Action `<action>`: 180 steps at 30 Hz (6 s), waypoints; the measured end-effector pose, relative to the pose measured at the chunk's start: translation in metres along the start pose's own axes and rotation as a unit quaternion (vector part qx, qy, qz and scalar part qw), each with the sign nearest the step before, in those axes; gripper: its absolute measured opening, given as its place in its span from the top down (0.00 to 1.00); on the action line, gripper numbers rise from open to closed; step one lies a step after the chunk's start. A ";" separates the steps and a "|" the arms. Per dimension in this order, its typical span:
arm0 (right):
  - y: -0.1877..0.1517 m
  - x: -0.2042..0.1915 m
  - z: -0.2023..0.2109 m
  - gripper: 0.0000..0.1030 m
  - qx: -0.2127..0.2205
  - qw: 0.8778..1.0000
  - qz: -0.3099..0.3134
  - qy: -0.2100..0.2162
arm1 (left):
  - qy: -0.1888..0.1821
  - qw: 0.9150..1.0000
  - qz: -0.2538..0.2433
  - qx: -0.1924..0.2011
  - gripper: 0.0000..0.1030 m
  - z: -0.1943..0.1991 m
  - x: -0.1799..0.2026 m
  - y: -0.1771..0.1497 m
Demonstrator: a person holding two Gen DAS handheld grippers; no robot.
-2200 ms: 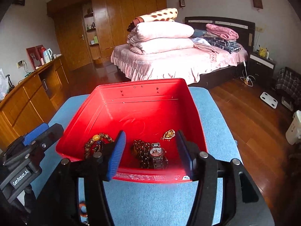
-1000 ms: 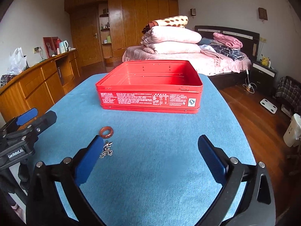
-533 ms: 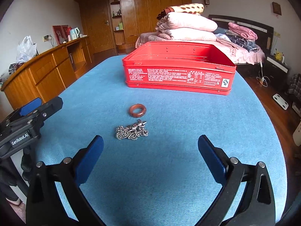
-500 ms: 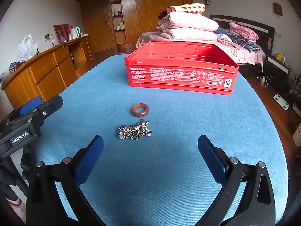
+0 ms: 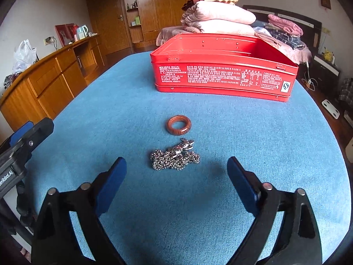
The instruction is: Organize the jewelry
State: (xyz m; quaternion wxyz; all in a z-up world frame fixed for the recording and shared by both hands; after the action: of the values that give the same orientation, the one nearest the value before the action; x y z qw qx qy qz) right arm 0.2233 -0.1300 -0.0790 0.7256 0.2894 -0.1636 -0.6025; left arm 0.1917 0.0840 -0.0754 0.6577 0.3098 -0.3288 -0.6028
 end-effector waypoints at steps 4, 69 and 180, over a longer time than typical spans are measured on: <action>0.001 -0.004 -0.006 0.27 -0.011 1.000 0.004 -0.010 | 0.005 1.000 -0.006 -0.005 0.06 -0.001 0.000 -0.001; -0.022 0.130 0.037 0.83 0.030 0.995 -0.087 -0.040 | -0.110 0.986 -0.051 -0.116 0.73 -0.046 0.127 -0.005; 0.152 0.119 0.034 0.05 0.129 0.990 -0.018 -0.049 | -0.051 0.996 -0.071 0.019 0.06 -0.075 0.115 0.141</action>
State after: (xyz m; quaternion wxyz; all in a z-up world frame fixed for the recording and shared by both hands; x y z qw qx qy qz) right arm 0.3481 -0.2368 0.0275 0.6625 0.3537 -0.2699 -0.6026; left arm 0.3424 -0.0185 0.0004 0.5893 0.3137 -0.3508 -0.6567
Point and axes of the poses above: each gripper's, at about its wrist camera, not at the fingertips, and z roughly against the way its jaws point, x to its right, y to its top, the point moved 2 cm from there along -z, roughly the way its jaws point, and after that the axes turned 5 degrees about -x, right-handed, at the moved point
